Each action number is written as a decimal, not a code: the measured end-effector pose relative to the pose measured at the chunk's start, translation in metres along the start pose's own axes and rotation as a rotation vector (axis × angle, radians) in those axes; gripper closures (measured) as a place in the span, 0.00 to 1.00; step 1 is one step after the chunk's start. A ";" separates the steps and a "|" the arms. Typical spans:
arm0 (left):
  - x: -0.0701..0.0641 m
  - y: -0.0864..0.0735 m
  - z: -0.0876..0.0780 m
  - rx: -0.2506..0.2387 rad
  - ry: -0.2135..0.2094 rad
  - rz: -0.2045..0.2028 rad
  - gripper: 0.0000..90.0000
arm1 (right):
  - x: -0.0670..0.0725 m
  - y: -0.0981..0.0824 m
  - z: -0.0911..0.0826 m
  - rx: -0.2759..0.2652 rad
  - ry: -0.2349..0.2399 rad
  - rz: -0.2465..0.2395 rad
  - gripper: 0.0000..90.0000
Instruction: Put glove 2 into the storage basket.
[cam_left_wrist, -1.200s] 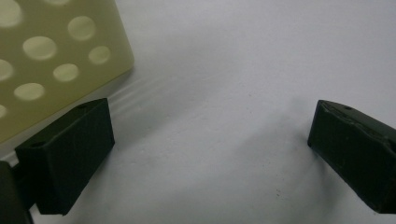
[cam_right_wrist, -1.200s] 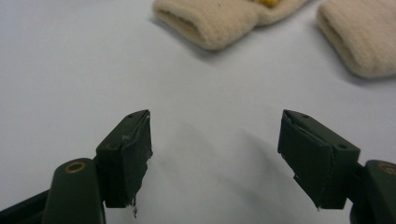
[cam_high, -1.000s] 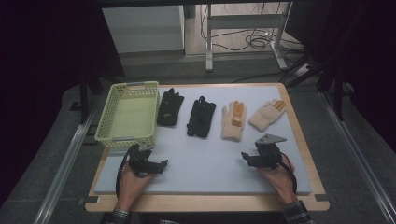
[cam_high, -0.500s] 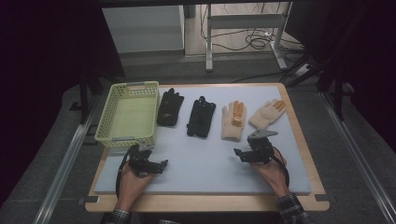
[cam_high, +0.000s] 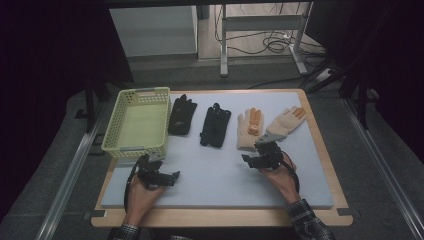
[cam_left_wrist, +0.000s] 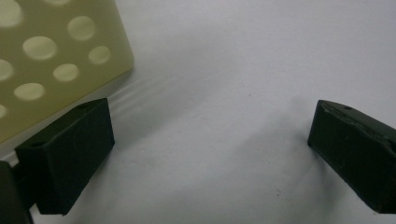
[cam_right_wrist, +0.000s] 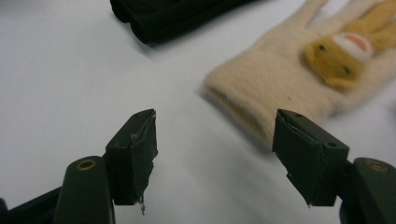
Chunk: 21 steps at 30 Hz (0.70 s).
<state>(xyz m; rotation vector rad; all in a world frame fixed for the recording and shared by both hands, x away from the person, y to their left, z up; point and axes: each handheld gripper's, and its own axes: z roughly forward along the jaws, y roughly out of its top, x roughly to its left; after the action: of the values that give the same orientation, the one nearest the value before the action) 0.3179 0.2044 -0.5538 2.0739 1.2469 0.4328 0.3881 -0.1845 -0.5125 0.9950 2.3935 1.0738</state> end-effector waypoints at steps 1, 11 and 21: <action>0.000 0.000 0.000 0.000 0.000 0.000 0.01 | 0.001 0.001 0.001 0.000 0.003 -0.002 0.34; 0.000 0.000 0.000 0.000 0.000 0.000 0.01 | 0.009 0.024 0.019 0.000 0.025 -0.028 0.39; 0.000 0.000 0.000 0.000 0.000 0.000 0.01 | 0.008 0.049 0.042 0.009 0.034 -0.037 0.51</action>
<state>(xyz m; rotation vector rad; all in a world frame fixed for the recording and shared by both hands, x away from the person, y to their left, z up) 0.3179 0.2044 -0.5538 2.0738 1.2470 0.4320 0.4277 -0.1344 -0.5036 0.9383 2.4364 1.0766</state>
